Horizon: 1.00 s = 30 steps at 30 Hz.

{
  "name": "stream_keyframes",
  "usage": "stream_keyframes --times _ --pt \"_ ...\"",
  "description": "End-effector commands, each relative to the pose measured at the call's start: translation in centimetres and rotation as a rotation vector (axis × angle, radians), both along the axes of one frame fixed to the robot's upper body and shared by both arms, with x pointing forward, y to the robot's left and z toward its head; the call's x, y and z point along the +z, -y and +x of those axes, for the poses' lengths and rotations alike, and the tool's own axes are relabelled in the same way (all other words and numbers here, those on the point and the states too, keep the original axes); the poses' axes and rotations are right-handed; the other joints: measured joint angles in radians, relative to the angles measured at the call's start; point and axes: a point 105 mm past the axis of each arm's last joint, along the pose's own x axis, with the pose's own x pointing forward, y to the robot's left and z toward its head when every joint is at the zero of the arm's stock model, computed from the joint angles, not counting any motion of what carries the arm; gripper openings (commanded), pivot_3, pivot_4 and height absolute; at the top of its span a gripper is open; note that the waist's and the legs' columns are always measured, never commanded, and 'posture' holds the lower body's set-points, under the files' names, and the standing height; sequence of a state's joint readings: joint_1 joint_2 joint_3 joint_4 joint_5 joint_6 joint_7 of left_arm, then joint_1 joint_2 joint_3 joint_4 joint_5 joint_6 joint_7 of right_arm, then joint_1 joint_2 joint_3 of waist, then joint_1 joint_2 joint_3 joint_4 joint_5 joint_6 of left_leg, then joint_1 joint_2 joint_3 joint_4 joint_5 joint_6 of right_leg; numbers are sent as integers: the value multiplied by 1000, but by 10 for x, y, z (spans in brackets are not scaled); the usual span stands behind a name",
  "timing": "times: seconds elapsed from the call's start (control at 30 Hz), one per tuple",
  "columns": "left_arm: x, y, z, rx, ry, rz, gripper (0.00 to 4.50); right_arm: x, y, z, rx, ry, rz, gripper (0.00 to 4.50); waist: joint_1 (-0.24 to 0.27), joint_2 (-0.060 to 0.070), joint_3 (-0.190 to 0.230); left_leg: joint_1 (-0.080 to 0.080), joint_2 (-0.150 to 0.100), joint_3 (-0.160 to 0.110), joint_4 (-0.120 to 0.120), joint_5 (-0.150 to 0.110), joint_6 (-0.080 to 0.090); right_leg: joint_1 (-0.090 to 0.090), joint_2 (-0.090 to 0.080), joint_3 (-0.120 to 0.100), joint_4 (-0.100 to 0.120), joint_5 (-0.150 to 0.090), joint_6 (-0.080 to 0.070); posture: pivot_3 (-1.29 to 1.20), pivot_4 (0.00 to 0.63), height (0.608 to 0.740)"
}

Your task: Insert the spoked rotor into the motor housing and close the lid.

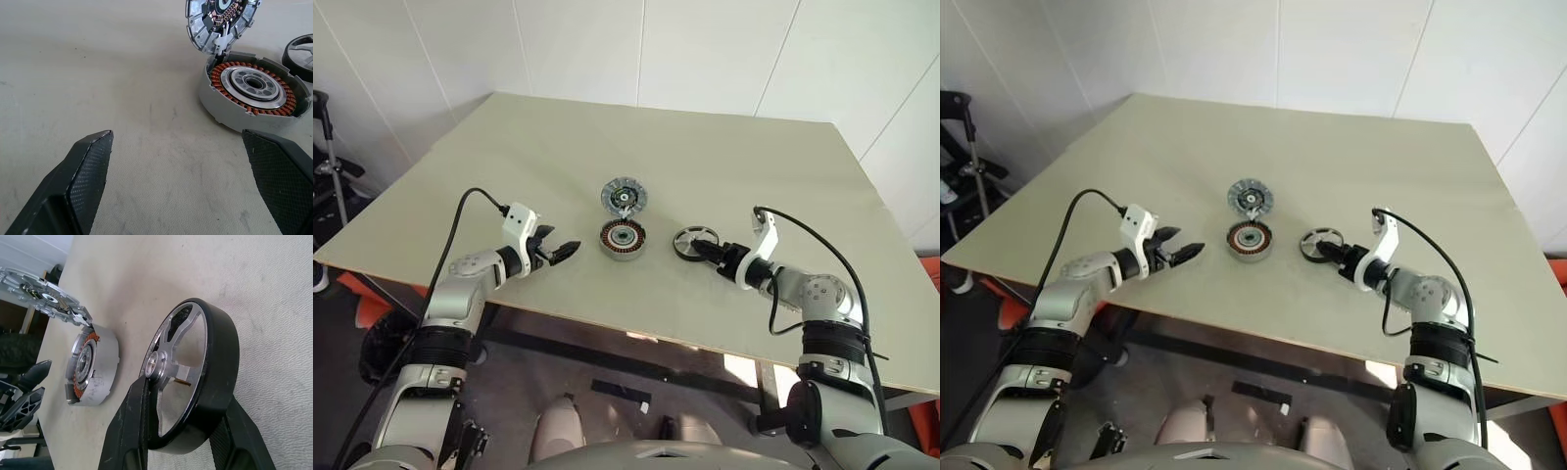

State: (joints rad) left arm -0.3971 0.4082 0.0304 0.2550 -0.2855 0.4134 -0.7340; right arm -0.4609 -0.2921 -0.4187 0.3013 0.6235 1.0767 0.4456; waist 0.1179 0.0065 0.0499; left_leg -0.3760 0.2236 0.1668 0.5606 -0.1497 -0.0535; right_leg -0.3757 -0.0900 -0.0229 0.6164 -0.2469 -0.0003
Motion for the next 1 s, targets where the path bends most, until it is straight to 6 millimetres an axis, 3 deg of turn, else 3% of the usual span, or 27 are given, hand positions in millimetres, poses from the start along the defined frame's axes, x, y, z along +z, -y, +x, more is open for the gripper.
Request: stream_keyframes --times 0.03,0.17,0.27,0.47,0.7,1.0 --pt "13 1 2 -10 57 13 4475 14 -8 8 9 39 29 1393 0 0 0 0 0 0 0 0 0 0 0 0 0 0 0 0 0 740" --pt "12 1 3 -11 55 13 4475 27 -21 12 19 59 110 1393 0 1 1 0 0 0 0 0 0 -1 0 0 0 0 0 0 0 740" --pt "12 3 3 -15 54 13 4475 50 -48 13 86 107 203 1393 3 1 1 -3 0 0 -1 0 0 -4 0 0 0 0 0 0 0 740" --pt "14 3 3 -15 56 14 4475 77 -80 9 175 163 272 1393 9 2 1 -9 0 0 -1 1 -1 -10 0 -1 0 0 0 0 0 740" --pt "13 2 2 -9 55 14 4475 77 -85 6 192 152 260 1393 8 1 1 -9 0 0 -1 2 -3 -10 0 0 0 0 0 0 0 740" --pt "14 5 2 -15 51 7 4475 58 -106 14 213 116 231 1393 7 1 1 -9 0 0 -1 2 -3 -10 0 -1 1 0 0 0 0 740"
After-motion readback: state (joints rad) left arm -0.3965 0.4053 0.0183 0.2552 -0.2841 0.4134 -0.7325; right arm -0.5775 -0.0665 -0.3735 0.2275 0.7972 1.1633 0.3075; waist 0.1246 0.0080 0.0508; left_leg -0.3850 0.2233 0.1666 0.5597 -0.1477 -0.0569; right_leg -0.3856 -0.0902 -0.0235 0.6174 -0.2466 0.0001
